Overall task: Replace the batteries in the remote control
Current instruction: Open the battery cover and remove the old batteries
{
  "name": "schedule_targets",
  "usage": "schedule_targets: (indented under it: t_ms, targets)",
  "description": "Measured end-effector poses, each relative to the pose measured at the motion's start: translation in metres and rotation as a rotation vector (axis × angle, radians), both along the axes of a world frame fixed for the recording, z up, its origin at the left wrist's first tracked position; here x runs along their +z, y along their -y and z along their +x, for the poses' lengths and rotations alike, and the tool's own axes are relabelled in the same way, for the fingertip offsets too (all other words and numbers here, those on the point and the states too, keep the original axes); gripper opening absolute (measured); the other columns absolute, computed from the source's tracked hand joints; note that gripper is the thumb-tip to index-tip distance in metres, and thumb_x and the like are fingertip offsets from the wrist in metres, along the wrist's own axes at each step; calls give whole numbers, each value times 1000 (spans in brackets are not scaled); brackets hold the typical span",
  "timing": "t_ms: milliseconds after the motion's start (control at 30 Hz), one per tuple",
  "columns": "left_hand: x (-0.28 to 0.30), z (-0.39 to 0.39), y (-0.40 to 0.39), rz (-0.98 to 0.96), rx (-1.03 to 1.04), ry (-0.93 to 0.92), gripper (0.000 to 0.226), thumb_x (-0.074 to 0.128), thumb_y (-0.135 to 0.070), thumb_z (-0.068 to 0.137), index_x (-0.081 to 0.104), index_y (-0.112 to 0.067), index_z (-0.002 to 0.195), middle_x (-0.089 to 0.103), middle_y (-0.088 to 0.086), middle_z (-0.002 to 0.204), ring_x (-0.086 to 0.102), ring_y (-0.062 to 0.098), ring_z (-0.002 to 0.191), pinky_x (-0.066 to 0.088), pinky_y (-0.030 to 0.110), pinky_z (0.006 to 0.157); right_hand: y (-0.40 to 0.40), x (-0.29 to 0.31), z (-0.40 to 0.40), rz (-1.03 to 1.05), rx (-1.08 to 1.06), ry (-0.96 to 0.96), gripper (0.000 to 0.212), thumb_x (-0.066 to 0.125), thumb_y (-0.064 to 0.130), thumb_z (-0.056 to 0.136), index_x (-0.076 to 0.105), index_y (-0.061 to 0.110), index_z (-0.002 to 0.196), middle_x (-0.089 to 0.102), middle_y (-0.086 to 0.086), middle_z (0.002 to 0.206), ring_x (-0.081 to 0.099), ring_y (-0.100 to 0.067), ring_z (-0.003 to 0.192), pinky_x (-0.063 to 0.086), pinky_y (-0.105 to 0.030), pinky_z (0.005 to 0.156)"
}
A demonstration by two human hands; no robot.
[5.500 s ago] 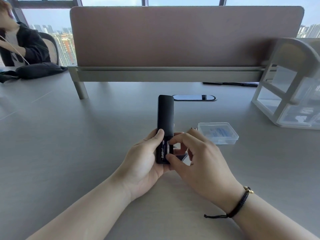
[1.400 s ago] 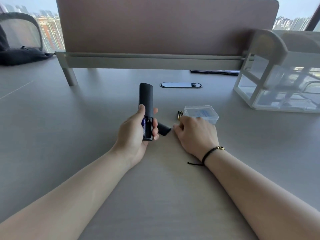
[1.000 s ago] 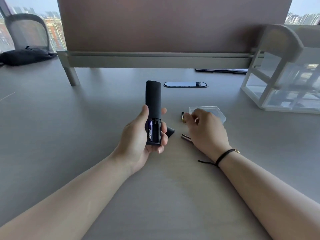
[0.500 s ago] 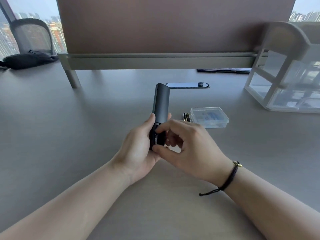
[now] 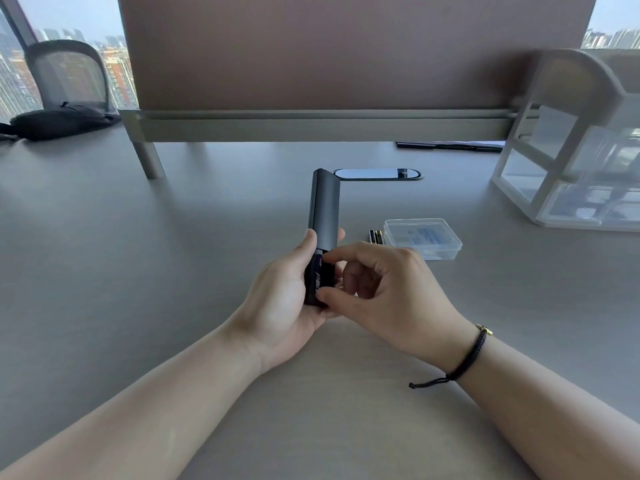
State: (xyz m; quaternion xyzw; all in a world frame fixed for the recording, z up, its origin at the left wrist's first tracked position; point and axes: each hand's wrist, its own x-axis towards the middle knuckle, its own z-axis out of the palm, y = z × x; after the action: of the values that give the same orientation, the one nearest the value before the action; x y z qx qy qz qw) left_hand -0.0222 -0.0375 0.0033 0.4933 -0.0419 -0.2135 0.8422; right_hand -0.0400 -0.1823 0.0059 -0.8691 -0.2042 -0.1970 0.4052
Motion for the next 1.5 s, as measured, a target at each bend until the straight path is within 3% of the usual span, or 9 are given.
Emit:
schedule_targets:
  t_ms: [300, 467, 567, 733, 900, 967, 1100, 1333, 1500]
  targets:
    - [-2, -1, 1, 21, -15, 39, 48, 38, -45, 101, 63, -16, 129, 53, 2, 79, 47, 15, 66, 40, 24, 50, 1, 5, -2, 55, 30, -117, 26, 84, 16, 71, 75, 23, 94, 58, 11, 53, 51, -3, 46, 37, -10, 51]
    - [-1, -3, 2, 101, -20, 59, 51, 38, -43, 101, 60, -7, 129, 61, 9, 88, 54, 23, 83, 44, 31, 68, 2, 9, -3, 96, 62, -179, 28, 85, 12, 67, 69, 18, 89, 61, 4, 57, 45, -3, 43, 35, -12, 49]
    - [-3, -3, 1, 162, -1, 101, 56, 38, -44, 101, 53, 3, 128, 51, 15, 97, 44, 28, 91, 38, 34, 67, 1, 10, -3, 136, 71, -180, 27, 85, 12, 68, 63, 17, 84, 62, -1, 59, 46, -4, 47, 40, -24, 48]
    - [-3, -2, 1, 128, -16, 151, 40, 38, -42, 102, 59, -10, 114, 51, 9, 81, 45, 17, 66, 32, 28, 52, -1, 10, -4, 193, 86, -160, 27, 79, 9, 77, 53, 16, 77, 58, 5, 60, 46, -6, 48, 39, -21, 49]
    - [-5, 0, 2, 153, -19, 178, 41, 39, -42, 102, 57, -8, 117, 45, 13, 95, 43, 16, 64, 32, 27, 51, -1, 10, -2, 311, 107, -199, 26, 76, -1, 78, 54, 13, 78, 62, -6, 63, 55, -19, 49, 46, -32, 48]
    - [-5, 1, 2, 132, 17, 143, 46, 40, -43, 101, 60, -7, 121, 50, 10, 82, 46, 15, 61, 33, 27, 52, 3, 12, 2, 461, 111, -252, 26, 72, -8, 79, 55, 12, 79, 64, -3, 64, 57, -14, 45, 44, -23, 45]
    - [-3, 4, -1, 48, 134, 77, 46, 43, -48, 99, 65, -13, 120, 50, 3, 74, 44, 16, 57, 32, 25, 50, 29, 17, 22, 607, -175, -235, 18, 66, -2, 81, 65, 15, 78, 64, 1, 56, 48, -12, 42, 38, -26, 48]
    - [-1, 13, -9, -55, 208, 16, 52, 39, -49, 100, 60, -8, 125, 49, 6, 70, 40, 18, 52, 28, 27, 45, 48, 6, 26, -62, -284, -373, 7, 71, 16, 83, 73, 22, 82, 66, 4, 69, 53, -9, 55, 37, -7, 42]
    - [-1, 13, -9, -46, 159, 45, 50, 37, -49, 101, 63, -10, 120, 49, 6, 70, 38, 18, 51, 26, 29, 46, 43, 3, 22, -251, -241, -337, 10, 70, 36, 86, 68, 27, 91, 67, 8, 79, 53, 0, 58, 39, -14, 51]
